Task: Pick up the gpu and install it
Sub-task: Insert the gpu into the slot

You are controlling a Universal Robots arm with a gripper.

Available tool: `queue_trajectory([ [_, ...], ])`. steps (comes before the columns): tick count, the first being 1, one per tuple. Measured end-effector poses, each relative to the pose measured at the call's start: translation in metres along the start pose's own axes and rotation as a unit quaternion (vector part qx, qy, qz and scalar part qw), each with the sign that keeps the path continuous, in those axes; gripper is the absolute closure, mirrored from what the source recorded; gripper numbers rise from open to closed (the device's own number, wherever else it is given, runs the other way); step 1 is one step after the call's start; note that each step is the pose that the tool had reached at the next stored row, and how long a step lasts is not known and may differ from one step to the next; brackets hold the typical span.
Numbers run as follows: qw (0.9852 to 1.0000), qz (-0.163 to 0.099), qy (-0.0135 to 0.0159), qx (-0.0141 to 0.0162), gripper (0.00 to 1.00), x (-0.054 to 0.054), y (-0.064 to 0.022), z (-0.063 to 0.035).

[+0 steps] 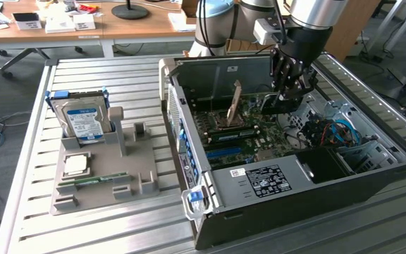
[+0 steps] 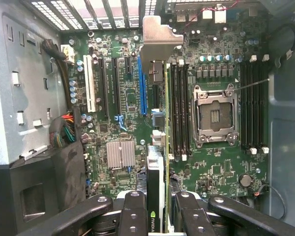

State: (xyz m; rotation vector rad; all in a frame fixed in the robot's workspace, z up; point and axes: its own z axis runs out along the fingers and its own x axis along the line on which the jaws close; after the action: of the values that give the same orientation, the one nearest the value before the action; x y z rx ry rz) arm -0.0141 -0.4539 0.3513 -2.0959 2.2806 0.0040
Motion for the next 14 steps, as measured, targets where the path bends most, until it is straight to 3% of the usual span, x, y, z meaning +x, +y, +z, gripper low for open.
queue_trajectory([
  [6,1.0000,0.000,0.0001,0.0000,0.73,0.000,0.0001,-0.0001],
  [14,1.0000,0.000,-0.0005,0.0002,0.73,0.012,0.0021,-0.0004],
])
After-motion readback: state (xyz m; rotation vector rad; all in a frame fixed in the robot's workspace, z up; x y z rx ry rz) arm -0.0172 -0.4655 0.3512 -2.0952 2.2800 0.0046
